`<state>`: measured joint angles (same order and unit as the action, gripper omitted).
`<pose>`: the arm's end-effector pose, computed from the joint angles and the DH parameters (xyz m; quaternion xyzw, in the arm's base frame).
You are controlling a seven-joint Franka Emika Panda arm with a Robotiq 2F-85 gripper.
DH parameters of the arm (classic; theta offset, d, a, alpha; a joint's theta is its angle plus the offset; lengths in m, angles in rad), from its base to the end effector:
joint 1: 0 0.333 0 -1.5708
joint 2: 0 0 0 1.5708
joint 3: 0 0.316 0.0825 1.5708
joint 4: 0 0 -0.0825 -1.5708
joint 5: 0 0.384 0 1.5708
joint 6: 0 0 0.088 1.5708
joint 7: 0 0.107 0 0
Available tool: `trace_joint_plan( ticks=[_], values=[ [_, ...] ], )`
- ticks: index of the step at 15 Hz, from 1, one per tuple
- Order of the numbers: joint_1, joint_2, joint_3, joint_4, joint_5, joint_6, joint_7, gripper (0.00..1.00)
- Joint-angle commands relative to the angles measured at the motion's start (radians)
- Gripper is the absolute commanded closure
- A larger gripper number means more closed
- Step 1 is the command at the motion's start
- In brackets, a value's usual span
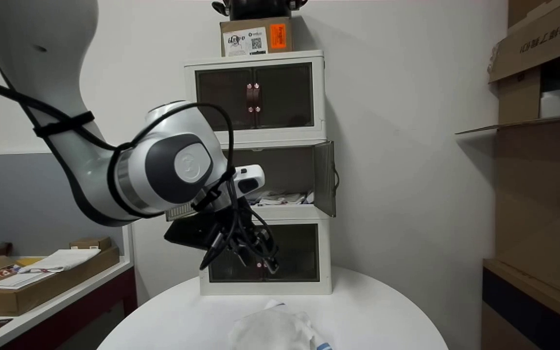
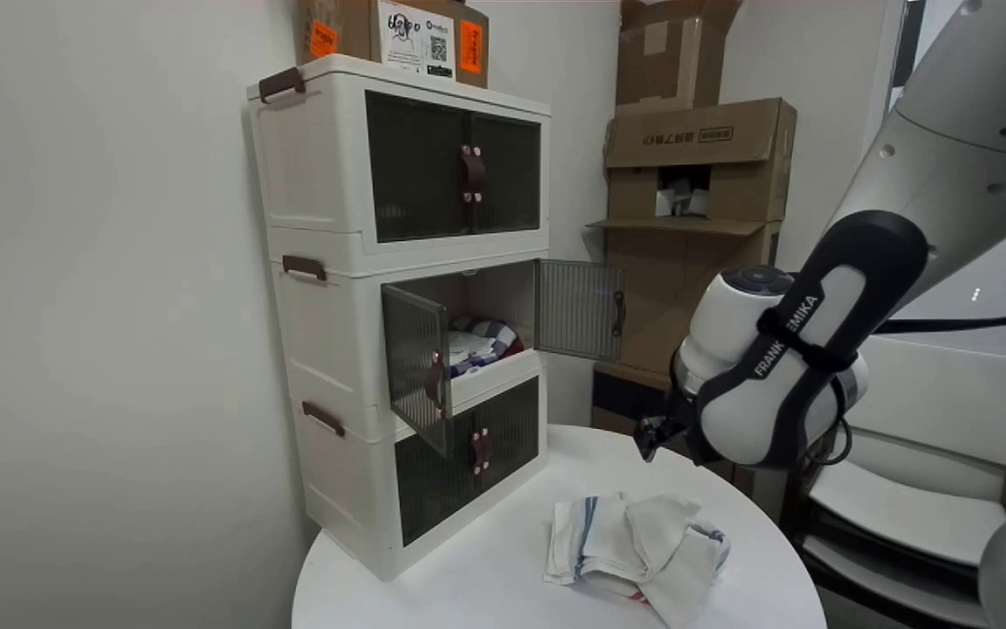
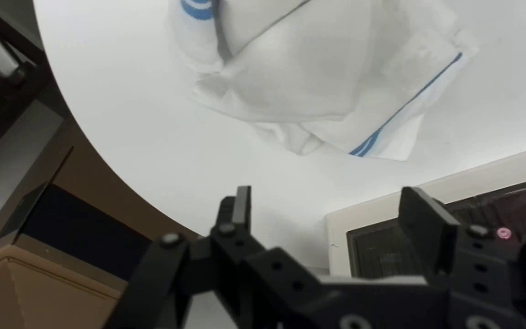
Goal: Remove one towel from the middle cabinet
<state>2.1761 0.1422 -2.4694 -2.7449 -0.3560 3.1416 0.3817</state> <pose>0.4192 -0.0993 0.3050 0.9561 -0.1450 0.2430 0.0765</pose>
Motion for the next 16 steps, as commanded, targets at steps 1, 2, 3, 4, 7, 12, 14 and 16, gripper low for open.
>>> trace_joint_plan(
  ticks=[1, 2, 3, 4, 7, 12, 14, 16],
  values=[
    [0.189, -0.038, -0.043, 0.072, 0.179, -0.159, 0.001, 0.0],
    [0.237, -0.048, -0.048, 0.1, 0.264, -0.215, -0.012, 0.0],
    [0.295, -0.076, -0.062, 0.142, 0.364, -0.274, -0.053, 0.0],
    [0.343, -0.089, -0.08, 0.18, 0.447, -0.33, -0.098, 0.0],
    [0.32, -0.022, -0.04, 0.269, 0.635, -0.574, -0.312, 0.0],
    [0.003, 0.125, 0.166, 0.395, 0.543, -0.945, -0.536, 0.0],
    [-0.124, 0.185, 0.254, 0.453, 0.515, -1.051, -0.621, 0.0],
    [-0.201, 0.251, 0.302, 0.495, 0.519, -1.111, -0.742, 0.0]
  ],
)
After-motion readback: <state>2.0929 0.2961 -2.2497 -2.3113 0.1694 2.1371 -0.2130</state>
